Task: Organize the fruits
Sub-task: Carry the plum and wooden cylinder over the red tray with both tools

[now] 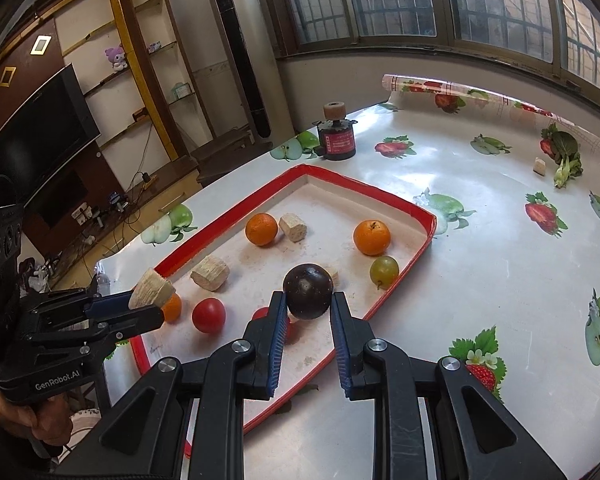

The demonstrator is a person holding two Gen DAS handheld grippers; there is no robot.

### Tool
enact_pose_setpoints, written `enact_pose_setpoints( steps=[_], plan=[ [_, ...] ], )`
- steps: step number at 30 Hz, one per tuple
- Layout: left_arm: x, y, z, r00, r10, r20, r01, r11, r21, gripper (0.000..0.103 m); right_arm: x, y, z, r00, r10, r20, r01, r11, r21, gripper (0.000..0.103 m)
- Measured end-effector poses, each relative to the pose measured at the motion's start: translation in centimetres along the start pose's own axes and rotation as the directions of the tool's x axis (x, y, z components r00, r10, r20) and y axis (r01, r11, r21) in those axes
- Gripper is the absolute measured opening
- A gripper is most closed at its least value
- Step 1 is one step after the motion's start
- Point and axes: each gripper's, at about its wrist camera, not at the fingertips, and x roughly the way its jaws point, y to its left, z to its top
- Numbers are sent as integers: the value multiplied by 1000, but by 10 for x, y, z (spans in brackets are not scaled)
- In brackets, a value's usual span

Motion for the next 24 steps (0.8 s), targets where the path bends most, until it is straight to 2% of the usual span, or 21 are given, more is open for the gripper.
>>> enact_pose_setpoints(
  steps=[12, 24],
  plan=[
    [16, -21, -19, 997, -43, -66, 45, 999, 26, 24, 22, 5, -3, 999, 17, -32, -17, 1000, -5, 22],
    [29, -21, -23, 994, -41, -98, 43, 999, 20, 24, 37, 8, -8, 998, 15, -64, -16, 1000, -20, 24]
  ],
)
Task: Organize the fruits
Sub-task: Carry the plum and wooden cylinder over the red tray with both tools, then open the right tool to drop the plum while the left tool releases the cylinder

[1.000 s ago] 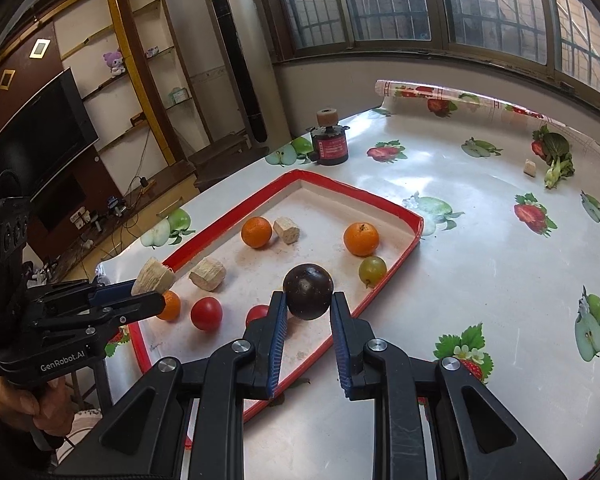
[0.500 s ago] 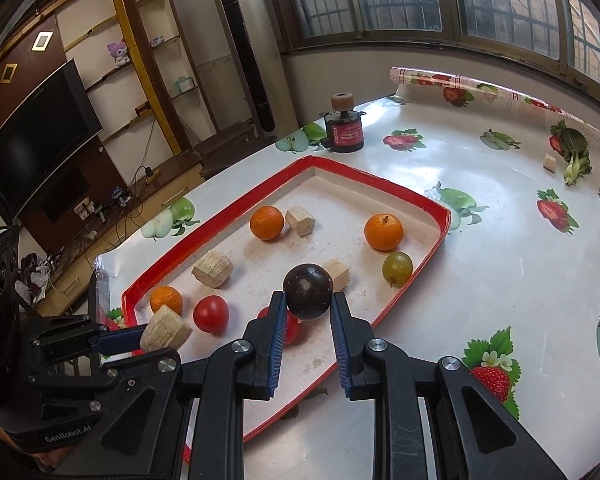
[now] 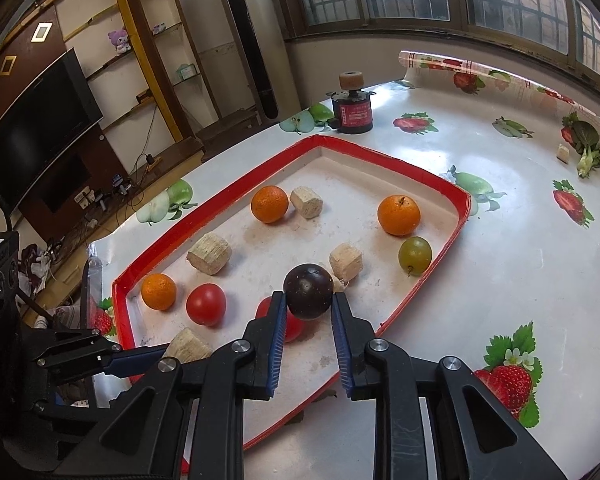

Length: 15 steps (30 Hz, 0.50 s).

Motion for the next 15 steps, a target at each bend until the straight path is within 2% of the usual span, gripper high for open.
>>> enact_pose_setpoints(
  steps=[15],
  plan=[
    [13, 6, -2, 999, 0, -36, -1, 1000, -25, 24, 12, -3, -4, 1000, 3, -23, -3, 1000, 2, 26]
  ],
)
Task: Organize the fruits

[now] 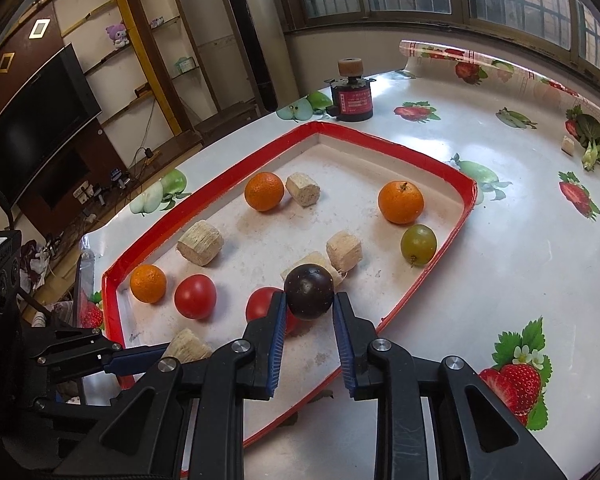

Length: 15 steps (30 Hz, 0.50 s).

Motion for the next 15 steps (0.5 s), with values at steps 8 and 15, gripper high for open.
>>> enact_pose_setpoints(
  steps=[8, 15],
  plan=[
    [-3, 3, 0, 1000, 14, 11, -14, 1000, -9, 31, -1, 1, -1, 1000, -1, 0, 1, 1000, -3, 38],
    [-12, 2, -3, 999, 27, 31, -27, 1000, -15, 64, -8, -1, -1, 1000, 4, 13, -4, 1000, 2, 38]
  ],
)
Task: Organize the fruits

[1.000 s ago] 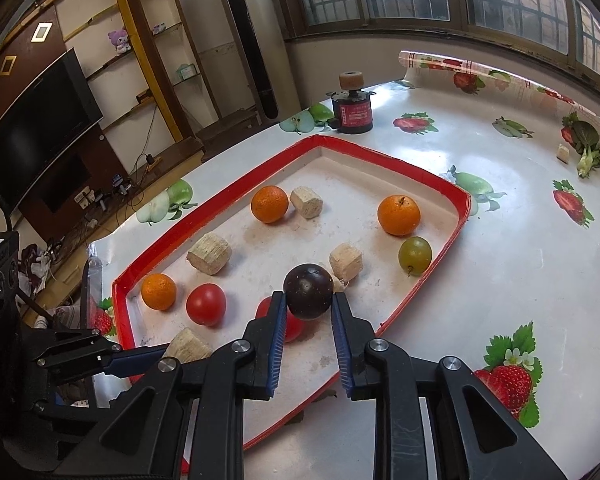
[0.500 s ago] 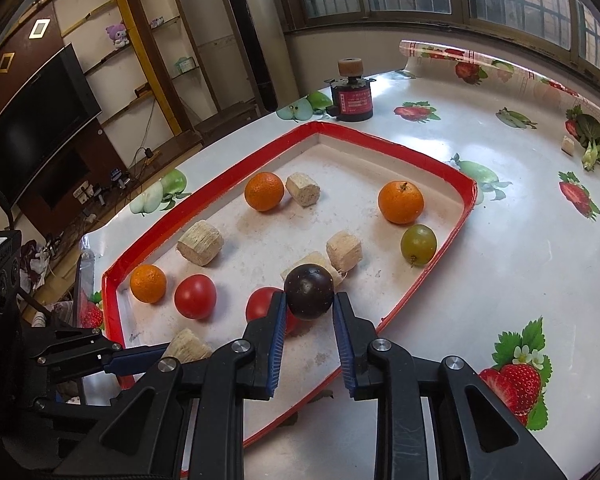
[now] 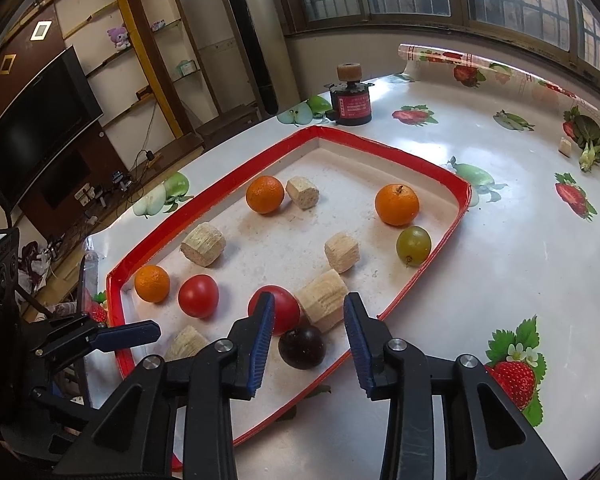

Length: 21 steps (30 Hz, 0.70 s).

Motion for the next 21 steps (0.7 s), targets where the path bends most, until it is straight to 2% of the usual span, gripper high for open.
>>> enact_pose_setpoints(
  steps=[11, 15, 17, 19, 21],
  plan=[
    [-15, -4, -5, 999, 45, 29, -46, 999, 22, 64, -16, 1, -3, 1000, 11, 17, -11, 1000, -17, 41],
    [-24, -5, -8, 995, 82, 60, -84, 996, 35, 64, -24, 2, -6, 1000, 13, 26, -12, 1000, -29, 53],
    [-28, -4, -9, 992, 100, 78, -103, 994, 38, 68, -29, 3, -7, 999, 17, 35, -16, 999, -46, 54],
    [-33, -4, -11, 986, 132, 104, -137, 990, 43, 78, -34, 5, -9, 999, 22, 42, -19, 998, -66, 63],
    [-38, -4, -13, 980, 153, 125, -161, 986, 50, 80, -39, 8, -11, 998, 19, 52, -14, 995, -95, 71]
  ],
)
